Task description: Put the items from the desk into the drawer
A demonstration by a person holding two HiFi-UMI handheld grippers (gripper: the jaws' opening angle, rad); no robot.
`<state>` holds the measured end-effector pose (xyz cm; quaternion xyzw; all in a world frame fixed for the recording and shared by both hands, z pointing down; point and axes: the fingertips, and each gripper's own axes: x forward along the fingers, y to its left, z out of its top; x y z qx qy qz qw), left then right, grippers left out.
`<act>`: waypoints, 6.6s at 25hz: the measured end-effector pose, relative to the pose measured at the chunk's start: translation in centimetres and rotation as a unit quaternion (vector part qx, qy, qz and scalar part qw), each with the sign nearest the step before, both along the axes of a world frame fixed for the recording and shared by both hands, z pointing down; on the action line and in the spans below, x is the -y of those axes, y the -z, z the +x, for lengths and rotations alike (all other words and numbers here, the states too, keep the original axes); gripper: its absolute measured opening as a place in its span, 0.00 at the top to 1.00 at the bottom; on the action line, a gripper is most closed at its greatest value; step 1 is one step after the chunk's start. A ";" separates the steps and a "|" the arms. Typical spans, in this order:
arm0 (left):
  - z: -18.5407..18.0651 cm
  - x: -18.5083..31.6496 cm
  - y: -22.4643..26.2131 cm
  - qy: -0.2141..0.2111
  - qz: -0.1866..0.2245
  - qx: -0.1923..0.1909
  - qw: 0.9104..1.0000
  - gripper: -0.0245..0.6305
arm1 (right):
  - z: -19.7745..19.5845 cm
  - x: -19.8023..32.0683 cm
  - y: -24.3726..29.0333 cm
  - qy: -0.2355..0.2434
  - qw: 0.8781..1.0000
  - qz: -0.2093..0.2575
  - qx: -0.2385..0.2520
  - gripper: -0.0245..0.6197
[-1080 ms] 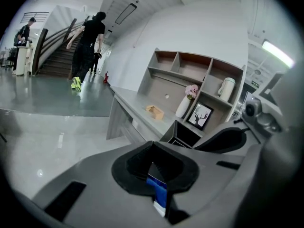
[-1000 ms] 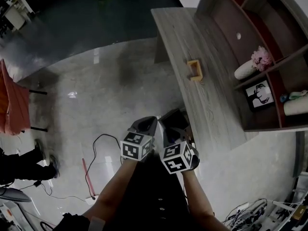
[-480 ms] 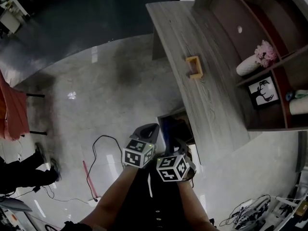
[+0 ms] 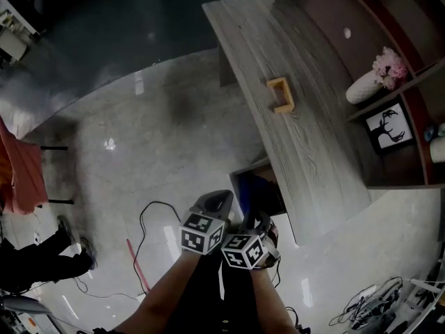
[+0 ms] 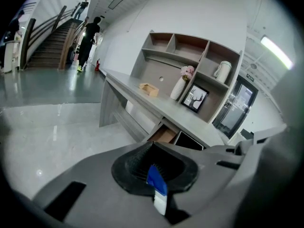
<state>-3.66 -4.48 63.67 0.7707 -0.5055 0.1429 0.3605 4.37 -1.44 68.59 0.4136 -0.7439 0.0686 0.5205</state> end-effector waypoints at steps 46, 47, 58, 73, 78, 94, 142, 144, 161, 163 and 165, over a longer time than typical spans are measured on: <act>-0.8 0.5 4.4 0.002 0.029 0.012 1.000 0.95 | -0.3 2.9 4.0 -0.061 0.986 -0.078 0.132 0.70; -0.7 0.7 4.8 0.000 0.033 0.012 0.999 0.95 | -0.3 3.2 4.6 -0.062 0.986 -0.073 0.137 0.70; -0.1 3.9 10.7 -0.011 0.094 0.023 0.995 0.95 | 0.2 9.6 13.0 -0.092 0.968 0.033 0.231 0.76; 4.0 8.5 20.8 -0.064 0.197 0.007 0.978 0.95 | 1.0 13.2 26.8 -0.077 0.914 0.176 0.358 0.93; 5.6 8.8 24.5 -0.079 0.228 -0.008 0.970 0.95 | 1.9 13.4 30.5 -0.074 0.904 0.222 0.357 0.94; 9.4 6.6 28.3 -0.102 0.290 -0.016 0.952 0.95 | 7.3 9.4 34.5 -0.142 0.866 0.323 0.355 0.94; 6.5 13.1 22.3 -0.056 0.226 0.011 0.972 0.95 | 5.1 17.7 28.9 -0.097 0.906 0.199 0.362 0.94; 6.3 14.0 21.9 -0.056 0.222 0.011 0.973 0.95 | 4.7 18.9 28.9 -0.087 0.902 0.194 0.376 0.94; 4.1 22.7 17.8 -0.043 0.196 0.025 0.979 0.95 | 3.1 28.3 23.5 -0.100 0.911 0.083 0.392 0.94; 4.1 23.5 17.0 -0.045 0.191 0.026 0.980 0.95 | 2.8 29.2 22.5 -0.107 0.911 0.063 0.394 0.94; 4.1 24.2 16.3 -0.046 0.186 0.023 0.981 0.95 | 2.7 30.1 21.3 -0.109 0.916 0.047 0.382 0.94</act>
